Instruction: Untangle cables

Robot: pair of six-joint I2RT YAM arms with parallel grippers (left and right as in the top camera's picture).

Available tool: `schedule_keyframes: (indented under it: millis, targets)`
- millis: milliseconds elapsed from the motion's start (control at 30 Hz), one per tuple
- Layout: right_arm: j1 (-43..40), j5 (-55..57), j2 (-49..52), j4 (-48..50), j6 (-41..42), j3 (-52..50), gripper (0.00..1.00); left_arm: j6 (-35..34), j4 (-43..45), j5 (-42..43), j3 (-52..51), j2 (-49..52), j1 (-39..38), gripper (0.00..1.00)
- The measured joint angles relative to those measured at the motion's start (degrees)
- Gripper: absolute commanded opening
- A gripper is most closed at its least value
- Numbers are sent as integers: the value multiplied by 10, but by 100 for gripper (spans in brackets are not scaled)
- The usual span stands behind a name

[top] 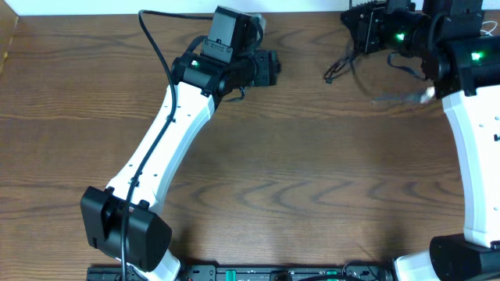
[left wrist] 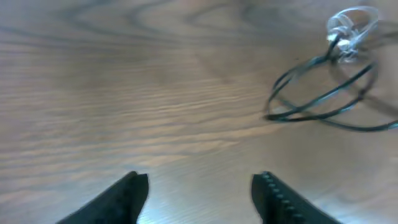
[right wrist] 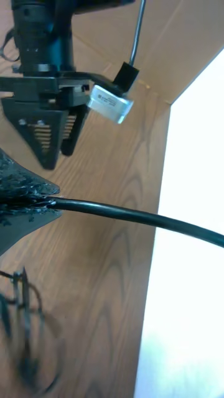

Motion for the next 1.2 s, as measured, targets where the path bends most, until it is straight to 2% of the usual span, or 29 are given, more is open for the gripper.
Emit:
schedule_keyframes:
  millis: [167, 400, 633, 1000, 1200]
  targets:
    - [1, 9, 13, -9, 30, -1, 1, 14, 40, 78, 0, 0, 0, 73]
    - [1, 13, 26, -8, 49, -3, 1, 28, 46, 165, 0, 3, 0, 74]
    - [-2, 11, 26, -6, 58, -3, 1, 63, 44, 205, -3, 19, -3, 74]
    - [-19, -27, 26, -7, 61, -3, 1, 124, 50, 218, -9, 46, -5, 75]
    - [-19, -33, 26, -13, 61, -3, 1, 189, 51, 284, -9, 76, -18, 75]
